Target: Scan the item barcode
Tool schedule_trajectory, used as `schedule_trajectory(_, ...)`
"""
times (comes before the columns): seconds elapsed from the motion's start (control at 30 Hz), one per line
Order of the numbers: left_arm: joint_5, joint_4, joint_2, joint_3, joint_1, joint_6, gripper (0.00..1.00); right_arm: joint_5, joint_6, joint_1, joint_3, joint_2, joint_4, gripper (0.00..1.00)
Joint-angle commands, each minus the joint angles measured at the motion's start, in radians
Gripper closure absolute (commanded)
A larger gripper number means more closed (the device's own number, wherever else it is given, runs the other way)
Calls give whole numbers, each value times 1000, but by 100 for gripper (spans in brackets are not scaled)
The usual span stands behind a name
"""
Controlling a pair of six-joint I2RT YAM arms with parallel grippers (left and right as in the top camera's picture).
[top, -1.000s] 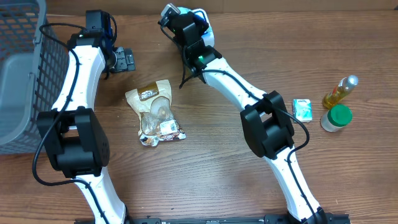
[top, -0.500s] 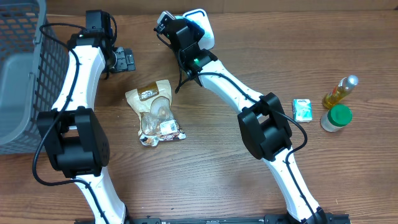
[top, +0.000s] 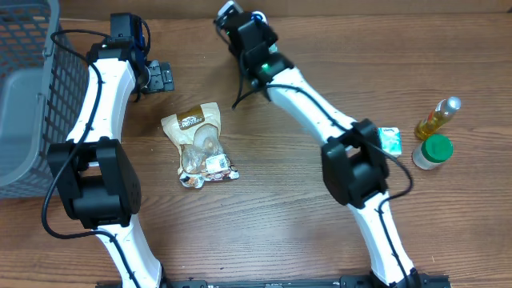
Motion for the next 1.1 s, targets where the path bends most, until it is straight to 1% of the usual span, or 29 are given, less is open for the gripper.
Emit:
schedule_trajectory(0.0,-13,1,-2,18,-1,-13,1,-69,126,-24,17,-161,-77,96)
schedule_trajectory(0.07,-13,1,-2,18,-1,-13,0,-88,218,-37,17,-197,-173,96)
schedule_trajectory(0.1,-13,1,-2,18,-1,-13,0,-113,277,-49,17,-216,-248,96)
schedule_trajectory(0.13,-13,1,-2,18,-1,-13,0,-146,306,-59,17,-227,-304,96)
schedule_trajectory(0.2,-13,1,-2,18,-1,-13,1,-229,341,-78,17,-238,-410,96)
schedule_trajectory(0.27,-13,1,-2,18,-1,-13,0,-354,364,-103,17,-239,-546,96)
schedule_trajectory(0.37,-13,1,-2,18,-1,-13,0,-526,367,-137,15,-237,-736,96)
schedule_trajectory(0.43,-13,1,-2,18,-1,-13,0,-618,367,-161,15,-233,-863,87)
schedule_trajectory(0.5,-13,1,-2,18,-1,-13,1,-681,366,-188,14,-230,-981,84)
schedule_trajectory(0.53,-13,1,-2,18,-1,-13,1,-697,366,-202,14,-229,-1031,84)
schedule_trajectory(0.6,-13,1,-2,18,-1,-13,0,-703,366,-225,13,-225,-1101,93)
schedule_trajectory(0.63,-13,1,-2,18,-1,-13,0,-704,366,-236,9,-223,-1124,96)
schedule_trajectory(0.67,-13,1,-2,18,-1,-13,0,-705,366,-248,1,-223,-1145,96)
schedule_trajectory(0.87,-13,1,-2,18,-1,-13,0,-705,361,-290,-103,-222,-1170,96)
schedule_trajectory(0.97,-13,1,-2,18,-1,-13,0,-703,330,-298,-174,-222,-1167,92)
schedule_trajectory(1.03,-13,1,-2,18,-1,-13,0,-694,305,-302,-218,-222,-1157,86)
schedule_trajectory(1.07,-13,1,-2,18,-1,-13,0,-677,306,-303,-235,-222,-1152,86)
